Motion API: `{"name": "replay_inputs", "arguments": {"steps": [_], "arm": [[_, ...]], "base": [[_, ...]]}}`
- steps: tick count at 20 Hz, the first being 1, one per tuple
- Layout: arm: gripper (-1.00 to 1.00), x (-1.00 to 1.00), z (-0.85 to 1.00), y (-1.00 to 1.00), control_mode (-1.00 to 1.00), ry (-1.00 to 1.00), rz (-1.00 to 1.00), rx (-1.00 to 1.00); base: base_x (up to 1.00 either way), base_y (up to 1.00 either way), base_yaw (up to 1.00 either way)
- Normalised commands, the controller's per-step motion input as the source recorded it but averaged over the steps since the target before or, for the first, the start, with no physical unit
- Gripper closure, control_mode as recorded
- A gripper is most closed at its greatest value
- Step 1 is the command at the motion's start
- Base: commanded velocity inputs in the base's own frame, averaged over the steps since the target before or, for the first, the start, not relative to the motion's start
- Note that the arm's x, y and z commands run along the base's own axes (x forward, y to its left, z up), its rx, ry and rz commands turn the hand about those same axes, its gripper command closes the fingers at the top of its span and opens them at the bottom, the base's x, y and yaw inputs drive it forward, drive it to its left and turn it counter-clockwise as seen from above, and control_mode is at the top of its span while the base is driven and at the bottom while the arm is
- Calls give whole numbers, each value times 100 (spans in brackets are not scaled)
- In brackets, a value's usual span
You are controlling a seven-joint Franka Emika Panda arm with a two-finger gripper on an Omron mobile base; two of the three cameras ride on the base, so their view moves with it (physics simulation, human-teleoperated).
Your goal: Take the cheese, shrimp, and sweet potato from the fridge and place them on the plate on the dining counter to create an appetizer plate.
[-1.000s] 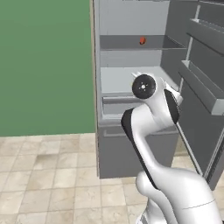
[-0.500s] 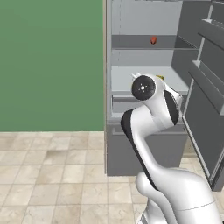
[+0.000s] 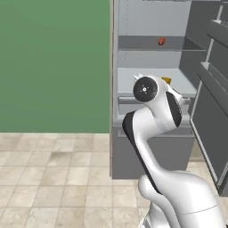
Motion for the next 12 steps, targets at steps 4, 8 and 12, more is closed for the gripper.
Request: {"name": "replay_inputs", "arguments": {"steps": [4, 8, 12], "arm": [[100, 0, 0, 0, 100, 0, 0, 0], [100, 0, 0, 0, 100, 0, 0, 0], [100, 0, 0, 0, 100, 0, 0, 0]], "base": [[-100, 100, 1], [-100, 100, 0], [-84, 90, 26]]}}
